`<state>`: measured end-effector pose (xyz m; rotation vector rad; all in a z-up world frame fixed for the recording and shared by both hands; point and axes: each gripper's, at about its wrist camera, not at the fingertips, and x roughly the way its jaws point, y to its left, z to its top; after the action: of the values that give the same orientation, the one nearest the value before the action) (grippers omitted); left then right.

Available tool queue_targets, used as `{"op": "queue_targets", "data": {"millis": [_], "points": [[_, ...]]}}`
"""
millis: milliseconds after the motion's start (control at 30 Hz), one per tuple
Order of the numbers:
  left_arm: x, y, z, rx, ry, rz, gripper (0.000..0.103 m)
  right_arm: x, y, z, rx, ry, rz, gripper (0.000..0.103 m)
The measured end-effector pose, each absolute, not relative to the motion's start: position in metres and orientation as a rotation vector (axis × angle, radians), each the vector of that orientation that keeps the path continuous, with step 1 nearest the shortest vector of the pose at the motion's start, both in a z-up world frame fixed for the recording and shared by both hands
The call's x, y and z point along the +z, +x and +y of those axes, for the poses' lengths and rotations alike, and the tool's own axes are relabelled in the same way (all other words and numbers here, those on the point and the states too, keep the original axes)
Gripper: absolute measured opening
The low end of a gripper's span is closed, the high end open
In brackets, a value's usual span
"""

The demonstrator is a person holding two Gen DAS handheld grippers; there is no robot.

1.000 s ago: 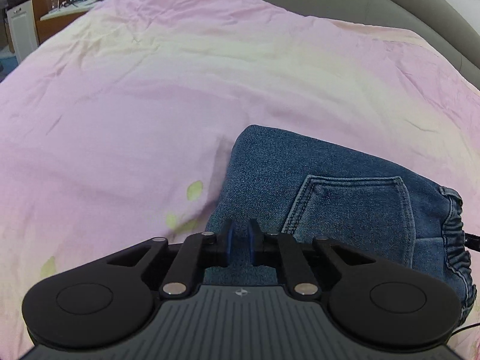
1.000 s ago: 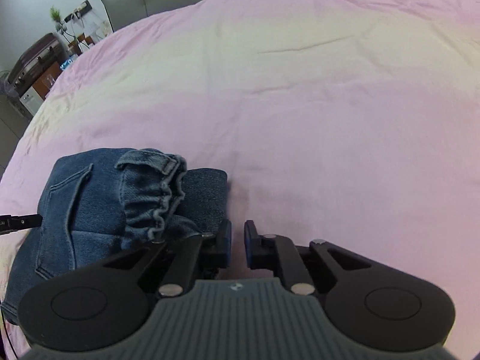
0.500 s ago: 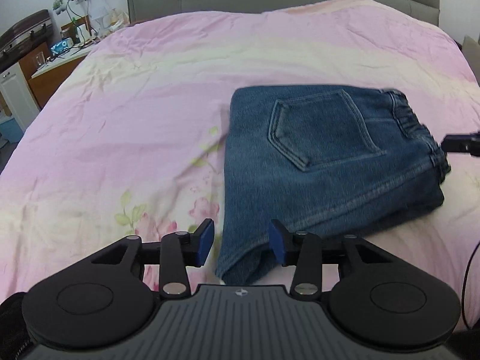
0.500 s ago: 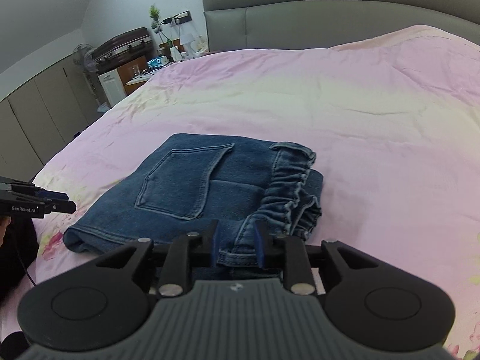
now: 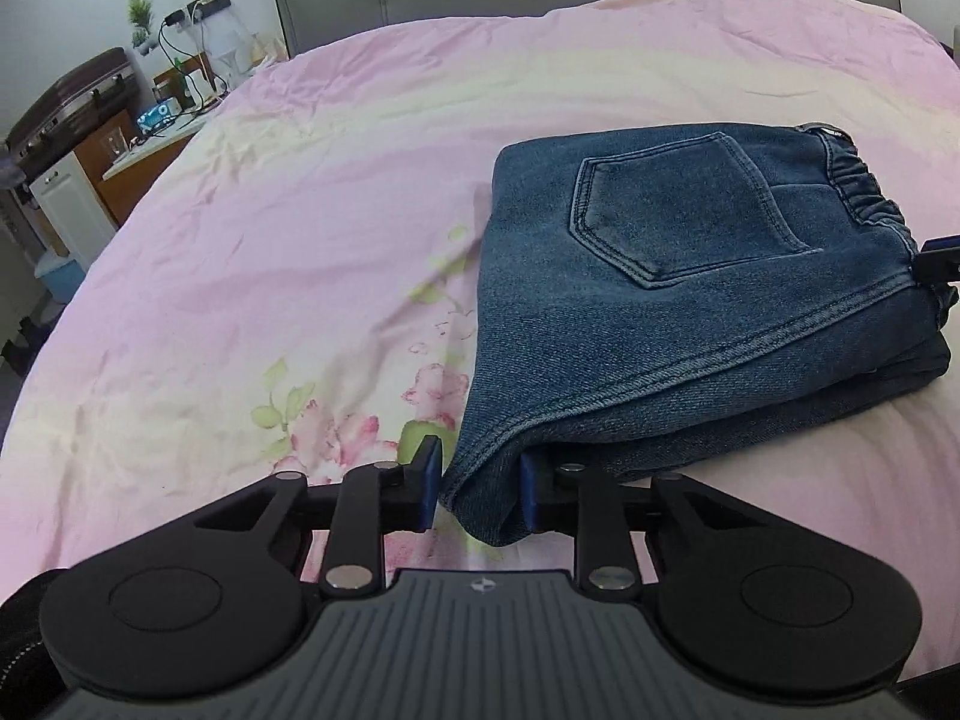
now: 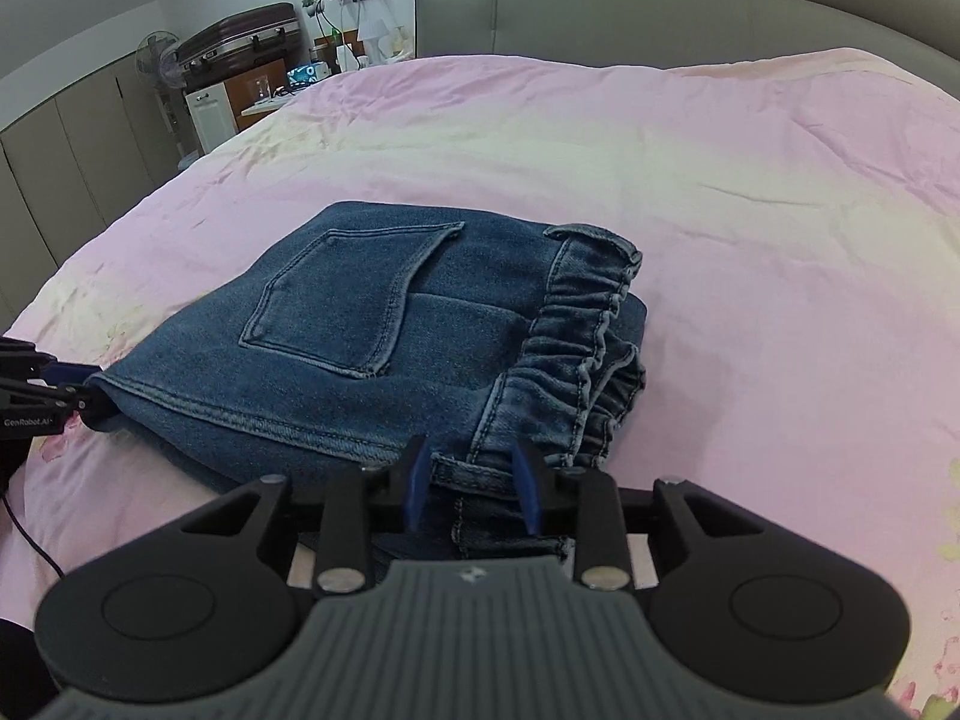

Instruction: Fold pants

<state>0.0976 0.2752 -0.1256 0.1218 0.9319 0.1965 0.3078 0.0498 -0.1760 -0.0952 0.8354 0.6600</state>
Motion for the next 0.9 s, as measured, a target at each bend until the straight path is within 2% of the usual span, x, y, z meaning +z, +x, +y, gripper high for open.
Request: {"op": "queue_targets", "data": {"millis": [300,667,733,900], "points": [[-0.172,0.112,0.278,0.243,0.111,1.071,0.028,-0.195,0.313,0.057,0.678,-0.133,0.877,0.028],[-0.129,0.107,0.254,0.283,0.161,1.069,0.029,-0.182,0.319,0.056,0.674,-0.140,0.901,0.028],[-0.117,0.102,0.246,0.274,0.174,1.054,0.027,-0.175,0.317,0.056,0.681,-0.152,0.896,0.029],[-0.085,0.095,0.230,0.258,0.205,1.012,0.027,-0.156,0.309,0.047,0.678,-0.136,0.881,0.037]]}}
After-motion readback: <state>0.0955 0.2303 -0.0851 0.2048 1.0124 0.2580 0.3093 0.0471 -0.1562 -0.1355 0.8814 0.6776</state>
